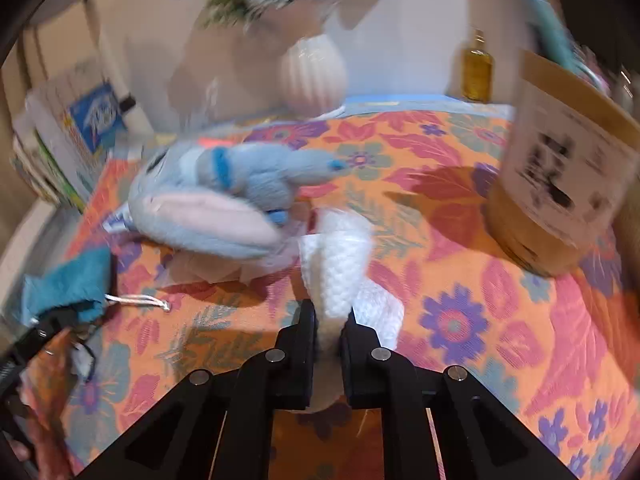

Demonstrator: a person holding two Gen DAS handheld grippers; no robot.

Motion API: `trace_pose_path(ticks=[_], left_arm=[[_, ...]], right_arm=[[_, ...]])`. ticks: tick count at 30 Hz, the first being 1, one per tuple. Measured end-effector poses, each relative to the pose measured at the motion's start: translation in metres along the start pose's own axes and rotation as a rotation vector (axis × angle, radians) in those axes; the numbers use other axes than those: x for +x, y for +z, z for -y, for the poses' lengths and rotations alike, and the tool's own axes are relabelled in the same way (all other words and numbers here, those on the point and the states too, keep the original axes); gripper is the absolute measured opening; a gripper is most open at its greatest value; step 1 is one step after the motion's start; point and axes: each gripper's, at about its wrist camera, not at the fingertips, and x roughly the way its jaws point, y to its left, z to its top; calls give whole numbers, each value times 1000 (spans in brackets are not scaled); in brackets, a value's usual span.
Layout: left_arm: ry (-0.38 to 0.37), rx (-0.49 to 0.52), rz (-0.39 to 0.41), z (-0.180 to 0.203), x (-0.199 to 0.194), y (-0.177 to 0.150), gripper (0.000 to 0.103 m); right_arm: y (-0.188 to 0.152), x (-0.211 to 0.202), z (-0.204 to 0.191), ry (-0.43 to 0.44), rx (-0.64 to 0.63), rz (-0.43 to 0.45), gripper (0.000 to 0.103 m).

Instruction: Organize soft objects

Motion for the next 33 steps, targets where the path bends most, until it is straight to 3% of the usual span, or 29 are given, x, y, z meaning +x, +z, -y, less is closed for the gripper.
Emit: trace_pose_path(ticks=[5, 11, 22, 26, 27, 28, 29, 30, 31, 33], left_arm=[[-12, 19, 16, 3, -3, -1, 23], [14, 66, 71, 18, -13, -2, 21], [-82, 111, 152, 66, -53, 7, 18], [-127, 142, 140, 82, -58, 10, 19], [-161, 161, 90, 85, -51, 7, 25], [-166, 170, 53, 88, -46, 5, 45], [-144, 177, -16, 90, -34, -3, 58], [-116, 177, -55, 90, -27, -10, 82], [-85, 173, -79, 91, -21, -19, 88], [-91, 157, -121, 89, -18, -32, 88]], right_arm=[[-13, -38, 12, 115, 15, 70, 10], [-26, -70, 22, 105, -5, 112, 10], [-29, -97, 34, 107, -1, 170, 10], [-31, -99, 43, 102, 18, 160, 10], [-32, -99, 46, 98, 26, 157, 10], [-33, -99, 49, 94, 32, 154, 10], [-34, -99, 52, 94, 40, 148, 10], [-34, -99, 55, 96, 46, 143, 10], [-35, -98, 57, 98, 51, 138, 10], [-36, -98, 61, 98, 55, 131, 10]])
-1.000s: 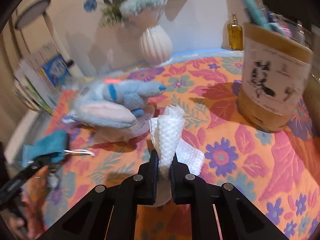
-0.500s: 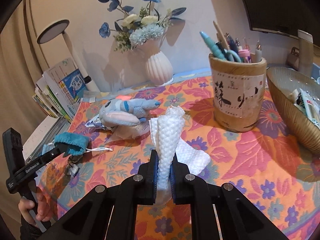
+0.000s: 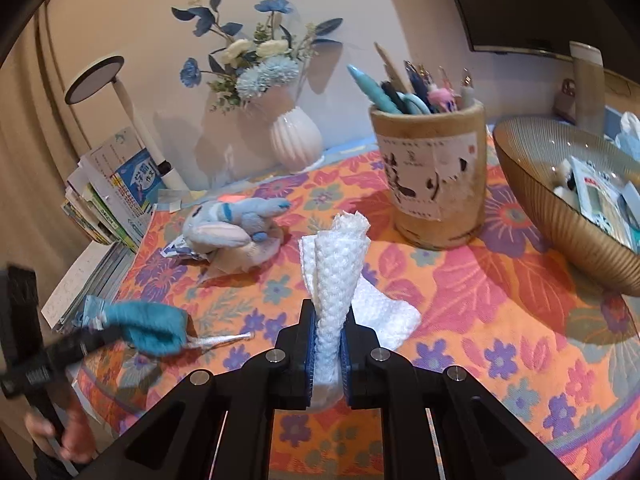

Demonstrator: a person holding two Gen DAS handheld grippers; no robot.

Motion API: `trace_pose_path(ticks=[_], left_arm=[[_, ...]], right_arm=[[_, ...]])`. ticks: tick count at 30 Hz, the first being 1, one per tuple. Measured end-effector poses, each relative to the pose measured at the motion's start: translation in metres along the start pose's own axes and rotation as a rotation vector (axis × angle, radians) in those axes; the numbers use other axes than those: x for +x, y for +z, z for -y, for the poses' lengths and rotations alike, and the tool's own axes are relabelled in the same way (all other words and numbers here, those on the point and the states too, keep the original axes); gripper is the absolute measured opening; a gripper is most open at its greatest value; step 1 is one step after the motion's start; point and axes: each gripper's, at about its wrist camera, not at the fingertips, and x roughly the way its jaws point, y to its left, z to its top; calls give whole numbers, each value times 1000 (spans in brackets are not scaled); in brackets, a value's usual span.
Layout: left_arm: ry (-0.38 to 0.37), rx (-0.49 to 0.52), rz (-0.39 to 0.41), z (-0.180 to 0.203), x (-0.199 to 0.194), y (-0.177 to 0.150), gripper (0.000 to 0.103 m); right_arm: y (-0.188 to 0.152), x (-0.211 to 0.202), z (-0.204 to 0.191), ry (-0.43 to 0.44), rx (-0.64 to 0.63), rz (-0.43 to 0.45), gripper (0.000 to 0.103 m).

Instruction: Organize soft objects

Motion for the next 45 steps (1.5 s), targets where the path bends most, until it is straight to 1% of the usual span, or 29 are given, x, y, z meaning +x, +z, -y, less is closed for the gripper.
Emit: trace_pose_path(ticks=[2, 4, 6, 7, 8, 9, 10, 11, 12, 13, 16, 18, 20, 21, 22, 23, 24, 25, 26, 27, 28, 29, 32, 35, 38, 39, 41, 42, 45], left_arm=[[-14, -47, -54, -4, 1, -7, 88], [-83, -130, -100, -12, 1, -12, 88], [-134, -177, -110, -14, 1, -13, 88], [-129, -179, -108, -12, 2, -11, 90], [-111, -171, -104, -11, 2, -12, 91], [-41, -150, -90, -8, 5, -9, 96], [4, -135, -83, -4, 7, -9, 97], [72, -111, -77, 0, 10, -7, 97], [105, -83, -84, 5, 15, -5, 97], [108, -67, -93, 7, 18, -4, 98], [106, 24, -169, 25, 39, -6, 101], [150, 90, -223, 35, 53, -9, 101], [186, 114, -227, 37, 58, -10, 99], [183, 120, -211, 37, 56, -10, 91], [183, 119, -197, 36, 54, -9, 71], [198, 111, -190, 33, 53, -7, 63], [181, 89, -189, 29, 52, -5, 53], [161, 64, -173, 27, 49, -4, 37], [147, 50, -160, 27, 46, -2, 31], [155, 53, -139, 29, 43, -2, 24], [166, 64, -119, 33, 41, -1, 21], [164, 69, -106, 35, 36, -1, 20], [103, 82, -37, 55, 22, 8, 19], [71, 146, 46, 86, 2, 26, 18], [22, 200, 92, 116, -10, 46, 18], [5, 244, 110, 133, -13, 55, 18], [23, 309, 153, 158, -18, 69, 18], [26, 353, 194, 178, -21, 80, 18], [-65, 410, 234, 216, -20, 108, 19]], right_arm=[[-2, -1, 2, 18, 0, 4, 10], [-3, -2, 2, 28, -4, 12, 10], [-4, 2, 1, 40, 0, 5, 10], [-5, 5, 2, 48, 5, -3, 10], [-6, 8, 2, 57, 8, -12, 10], [-7, 10, 2, 61, 9, -18, 10], [-8, 11, 2, 66, 8, -24, 10], [-8, 11, 2, 68, 6, -31, 10], [-9, 11, 2, 68, 2, -32, 10], [-8, 11, 3, 65, 0, -32, 10], [-7, 10, 11, 62, 15, -29, 10], [-7, 12, 17, 64, 35, -34, 10], [-7, 12, 20, 73, 40, -37, 10], [-8, 12, 21, 78, 39, -36, 10], [-8, 12, 21, 74, 31, -33, 10], [-8, 11, 21, 70, 26, -30, 10], [-8, 11, 21, 66, 23, -26, 10], [-8, 10, 21, 67, 25, -22, 10], [-7, 10, 21, 72, 28, -20, 10], [-7, 10, 21, 74, 29, -16, 10], [-7, 10, 20, 72, 29, -13, 10], [-6, 8, 20, 71, 29, -6, 10], [-2, -6, 19, 104, 23, 41, 10], [6, -28, 20, 103, 18, 114, 10], [15, -48, 27, 77, 26, 170, 10], [19, -55, 31, 67, 33, 192, 10], [29, -71, 40, 35, 46, 230, 10], [36, -81, 47, 15, 53, 252, 10], [57, -105, 65, -58, 75, 305, 10]])
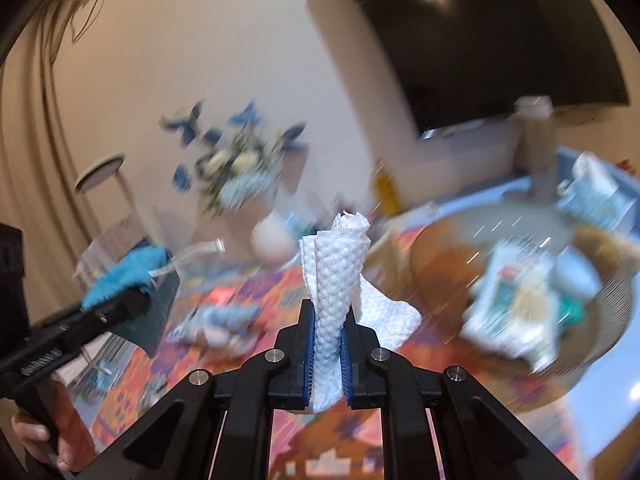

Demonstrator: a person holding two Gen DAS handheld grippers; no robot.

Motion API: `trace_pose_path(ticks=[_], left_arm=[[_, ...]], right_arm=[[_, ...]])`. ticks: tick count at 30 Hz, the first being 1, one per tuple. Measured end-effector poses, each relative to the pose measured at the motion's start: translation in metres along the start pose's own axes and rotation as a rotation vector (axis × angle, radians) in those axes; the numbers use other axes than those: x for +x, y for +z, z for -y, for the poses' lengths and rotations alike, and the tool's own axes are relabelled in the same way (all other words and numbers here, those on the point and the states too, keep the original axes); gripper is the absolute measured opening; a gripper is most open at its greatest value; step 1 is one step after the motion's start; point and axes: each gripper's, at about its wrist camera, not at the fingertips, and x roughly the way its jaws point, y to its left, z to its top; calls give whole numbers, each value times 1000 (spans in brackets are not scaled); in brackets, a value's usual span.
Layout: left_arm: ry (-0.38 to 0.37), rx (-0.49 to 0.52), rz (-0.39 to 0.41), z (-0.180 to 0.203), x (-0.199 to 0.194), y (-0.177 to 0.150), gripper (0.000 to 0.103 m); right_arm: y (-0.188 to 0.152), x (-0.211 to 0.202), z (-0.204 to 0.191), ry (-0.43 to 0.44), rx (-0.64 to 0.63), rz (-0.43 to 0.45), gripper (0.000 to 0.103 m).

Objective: Organize soft objects
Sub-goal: 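Carry the teal pouch and white mesh bag into the gold bowl and release both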

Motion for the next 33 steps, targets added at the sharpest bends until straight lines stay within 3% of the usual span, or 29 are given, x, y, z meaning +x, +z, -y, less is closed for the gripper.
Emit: trace_pose_path(ticks=[3, 6, 13, 17, 18, 19, 20, 21, 22, 23, 27, 33], left_arm=[[-82, 26, 11, 27, 23, 30, 19], [-170, 10, -35, 57, 65, 49, 19], [-244, -34, -125, 93, 153, 56, 18], [-257, -43, -186, 107, 196, 51, 19], [-258, -47, -204, 108, 204, 49, 23], [-266, -52, -229, 109, 211, 46, 40], [-279, -59, -255, 108, 216, 43, 50], [-275, -66, -270, 107, 219, 41, 72], [-262, -73, -264, 104, 216, 39, 86], [-239, -85, -234, 100, 211, 36, 88], [-321, -136, -216, 85, 192, 34, 89], [-366, -219, -177, 61, 151, 32, 89]], right_arm=[[24, -9, 23, -88, 47, 32, 10], [40, -8, 59, -174, 137, 30, 10], [36, 6, 133, -296, 303, -68, 10], [28, 18, 152, -294, 349, -116, 14], [28, 21, 154, -294, 357, -132, 16], [27, 24, 155, -287, 368, -147, 21], [25, 25, 156, -275, 377, -156, 32], [24, 25, 155, -269, 379, -154, 40], [24, 24, 155, -276, 377, -145, 54], [23, 19, 154, -289, 370, -130, 61], [20, 8, 152, -316, 356, -111, 61], [17, -11, 139, -297, 386, -89, 61]])
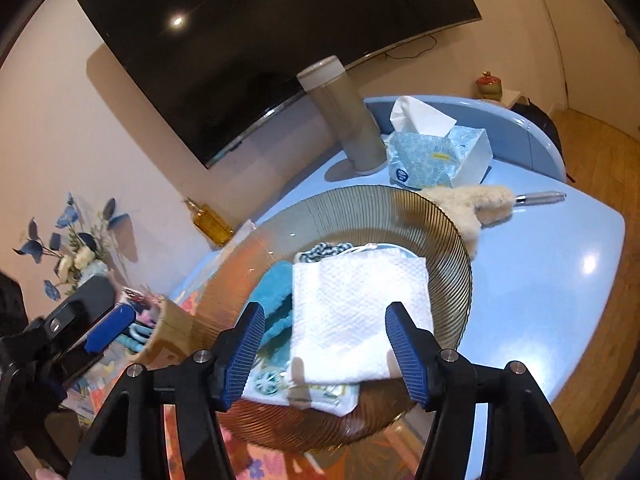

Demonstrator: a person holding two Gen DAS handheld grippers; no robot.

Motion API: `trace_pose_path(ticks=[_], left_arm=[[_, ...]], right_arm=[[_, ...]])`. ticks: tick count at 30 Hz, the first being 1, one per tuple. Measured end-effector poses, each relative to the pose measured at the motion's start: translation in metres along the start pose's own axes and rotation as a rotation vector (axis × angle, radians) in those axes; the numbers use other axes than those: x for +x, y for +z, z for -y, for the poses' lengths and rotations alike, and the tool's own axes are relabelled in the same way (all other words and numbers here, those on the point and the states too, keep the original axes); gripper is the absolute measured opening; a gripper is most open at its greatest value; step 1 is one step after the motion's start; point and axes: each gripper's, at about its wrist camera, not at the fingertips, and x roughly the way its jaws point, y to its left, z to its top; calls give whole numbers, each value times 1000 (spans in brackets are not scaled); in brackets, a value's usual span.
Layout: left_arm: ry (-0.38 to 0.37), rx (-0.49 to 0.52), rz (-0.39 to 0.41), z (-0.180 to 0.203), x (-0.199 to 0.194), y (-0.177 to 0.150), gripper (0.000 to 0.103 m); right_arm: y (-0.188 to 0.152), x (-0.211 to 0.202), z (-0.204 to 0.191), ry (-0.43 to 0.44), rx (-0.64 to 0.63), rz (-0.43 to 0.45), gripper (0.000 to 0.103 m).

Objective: Organize soft objects
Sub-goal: 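Carry the teal pouch and white mesh bag into the gold bowl and release both, then move both open tools back over the table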

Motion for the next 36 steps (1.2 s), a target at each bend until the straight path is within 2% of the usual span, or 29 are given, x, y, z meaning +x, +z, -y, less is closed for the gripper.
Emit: trace_pose_path(ticks=[4, 8, 10, 11, 13, 17, 18, 19, 20, 22, 25, 28, 33, 36], left_arm=[[-41, 21, 36, -3, -55, -20, 89], [46, -2, 101, -23, -117, -56, 89], [109, -24, 131, -36, -145, -69, 89], [181, -47, 159, -47, -169, -78, 89], [272, -83, 198, -63, -201, -91, 89], [489, -190, 254, -118, -263, -122, 89], [534, -209, 253, -129, -269, -130, 89], [633, -249, 238, -150, -276, -143, 89], [694, -282, 230, -166, -279, -154, 89], [741, -331, 214, -192, -282, -174, 89], [779, -424, 180, -235, -282, -207, 89], [798, -458, 163, -262, -281, -229, 89], [781, -462, 93, -283, -262, -249, 89], [786, -402, 84, -276, -254, -249, 94]], right_arm=[[-11, -18, -32, 36, -79, 13, 62], [-31, -28, -81, 120, -178, 3, 62], [-49, -29, -114, 173, -243, -16, 62], [-61, -30, -132, 201, -284, -22, 62], [-87, -30, -161, 251, -361, -40, 62], [-150, -16, -212, 331, -502, -131, 71], [-168, -9, -223, 343, -539, -168, 71], [-182, -3, -230, 345, -566, -193, 71], [-194, 3, -238, 340, -596, -214, 71], [-220, 17, -252, 312, -670, -241, 71], [-246, 39, -261, 258, -755, -265, 71], [-257, 61, -261, 225, -774, -296, 71], [-255, 86, -247, 197, -722, -354, 71], [-254, 95, -240, 184, -699, -363, 71]])
